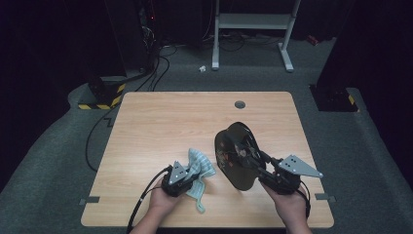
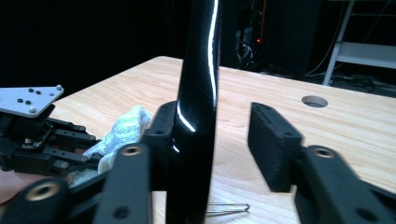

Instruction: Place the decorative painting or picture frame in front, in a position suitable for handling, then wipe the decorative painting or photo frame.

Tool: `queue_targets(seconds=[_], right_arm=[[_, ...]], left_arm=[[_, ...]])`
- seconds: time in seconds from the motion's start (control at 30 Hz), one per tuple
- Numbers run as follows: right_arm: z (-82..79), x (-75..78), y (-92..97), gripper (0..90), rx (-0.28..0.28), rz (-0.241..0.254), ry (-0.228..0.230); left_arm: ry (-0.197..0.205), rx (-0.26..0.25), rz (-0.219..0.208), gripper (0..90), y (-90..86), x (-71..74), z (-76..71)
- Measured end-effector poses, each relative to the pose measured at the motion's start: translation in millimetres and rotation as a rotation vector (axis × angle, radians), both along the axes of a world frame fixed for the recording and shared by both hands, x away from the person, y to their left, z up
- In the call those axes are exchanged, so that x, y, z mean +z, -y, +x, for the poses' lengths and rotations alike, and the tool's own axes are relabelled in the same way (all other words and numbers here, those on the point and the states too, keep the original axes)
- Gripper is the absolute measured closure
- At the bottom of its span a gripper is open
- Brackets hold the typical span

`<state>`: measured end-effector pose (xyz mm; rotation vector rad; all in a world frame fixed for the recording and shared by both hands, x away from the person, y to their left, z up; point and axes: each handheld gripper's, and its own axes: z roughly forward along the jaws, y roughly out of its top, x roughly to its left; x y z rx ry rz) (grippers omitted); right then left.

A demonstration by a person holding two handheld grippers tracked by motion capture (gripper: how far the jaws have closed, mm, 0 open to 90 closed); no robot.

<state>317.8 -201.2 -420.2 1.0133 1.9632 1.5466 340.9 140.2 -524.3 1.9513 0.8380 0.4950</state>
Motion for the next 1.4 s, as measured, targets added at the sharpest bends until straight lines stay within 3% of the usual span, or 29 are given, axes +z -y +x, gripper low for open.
queue_targets(seconds=[0.23,0.57,0.7,0.93,1.2,1.4], right_arm=[[-1.0,0.5,0.7,64.5,0.011,-0.006,0.007],[-2.1,0.4,1.4,64.3,0.010,0.010,-0.007],[-3.9,1.5,2.2,66.6,0.011,0.016,-0.007],[-5.0,2.9,4.2,77.9,0.039,0.037,-0.010],[-2.2,3.0,4.9,79.4,0.038,0.058,-0.029],[-3.1,2.9,3.6,79.4,0.035,0.058,-0.026]], left_arm=[[0.038,-0.014,-0.063,71.4,15.2,19.4,6.7],[0.057,-0.017,-0.094,71.3,27.6,32.4,16.5],[0.067,-0.015,-0.131,71.3,29.4,38.1,21.5],[0.083,-0.005,-0.131,71.3,35.3,47.7,34.2],[0.098,0.015,-0.134,71.4,34.9,56.3,51.5],[0.099,-0.007,-0.114,71.8,46.6,50.9,50.5]])
